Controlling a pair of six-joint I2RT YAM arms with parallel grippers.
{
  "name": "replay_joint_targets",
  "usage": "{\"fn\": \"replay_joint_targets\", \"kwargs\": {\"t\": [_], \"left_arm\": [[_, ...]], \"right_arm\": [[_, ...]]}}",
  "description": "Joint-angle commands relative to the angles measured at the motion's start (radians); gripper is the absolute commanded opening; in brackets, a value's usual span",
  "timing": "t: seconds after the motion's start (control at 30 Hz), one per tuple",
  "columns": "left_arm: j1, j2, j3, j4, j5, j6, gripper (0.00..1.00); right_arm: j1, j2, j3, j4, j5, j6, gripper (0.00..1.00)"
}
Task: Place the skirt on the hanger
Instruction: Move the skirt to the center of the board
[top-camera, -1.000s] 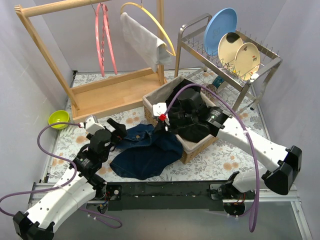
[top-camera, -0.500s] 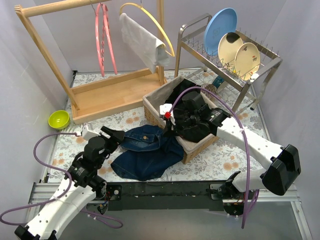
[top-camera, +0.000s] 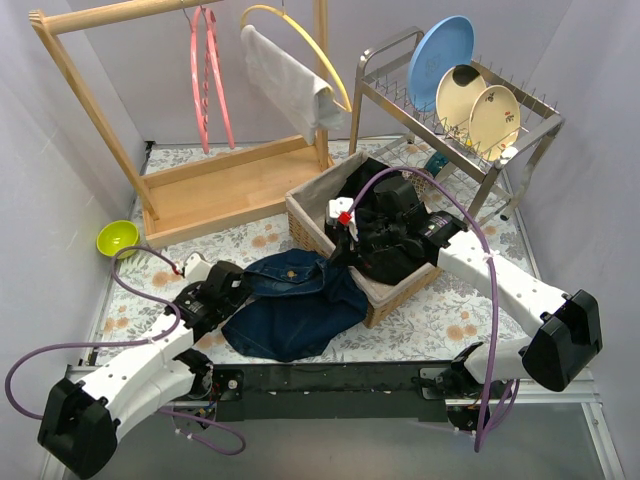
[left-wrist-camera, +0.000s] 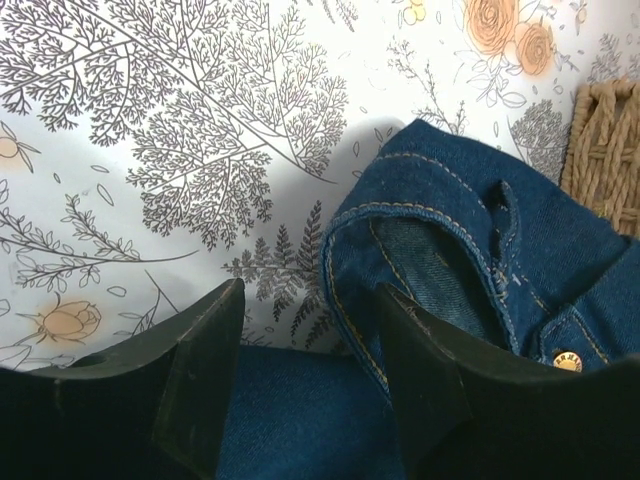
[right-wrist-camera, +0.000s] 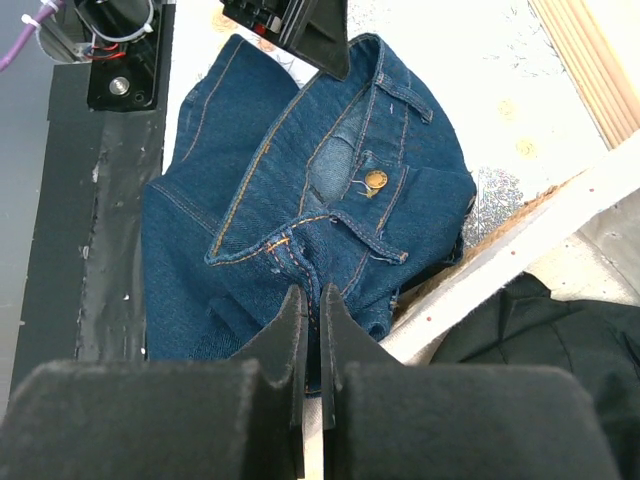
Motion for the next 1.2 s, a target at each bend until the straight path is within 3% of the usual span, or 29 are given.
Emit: {"fn": "replay_joint_targets", "kwargs": {"t": [0.0, 0.17, 0.3, 0.43, 0.53, 0.67, 0.9, 1.0, 1.17], "left_arm": [[0.012, -0.013, -0.026, 0.07, -0.056, -0.005, 0.53], [0.081, 0.071, -0.021, 0.2, -0.029, 0.051, 0.37], [0.121, 0.11, 0.023, 0.223, -0.024, 0.076, 0.01], [0.133, 0.002, 0.12, 0.164, -0.074, 0.102, 0.0], [0.136, -0.094, 0.215, 0.039, -0.194, 0.136, 0.0], [0.139, -0.188, 0.528, -0.076, -0.356, 0.269, 0.0], [0.139, -0.113, 0.997, -0.085, -0.501, 0.547, 0.0], [0.139, -0.105, 1.144, -0.082, -0.516, 0.622, 0.0], [0.139, -0.143, 1.203, -0.102, -0.493, 0.659, 0.0]], "right_arm": [[-0.011, 0.008, 0.016, 0.037, -0.039, 0.008, 0.01], [-0.011, 0.018, 0.046, 0.019, -0.065, 0.005, 0.01], [-0.011, 0.021, 0.071, 0.004, -0.072, 0.005, 0.01], [-0.011, 0.044, 0.146, -0.032, -0.088, 0.002, 0.01], [-0.01, 0.084, 0.268, -0.078, -0.101, 0.002, 0.01], [-0.005, 0.184, 0.515, -0.134, -0.111, 0.04, 0.01], [0.003, 0.365, 1.026, -0.082, -0.053, 0.195, 0.01], [-0.002, 0.37, 1.108, -0.016, 0.025, 0.229, 0.01], [-0.014, 0.313, 1.059, 0.031, 0.031, 0.246, 0.01]]}}
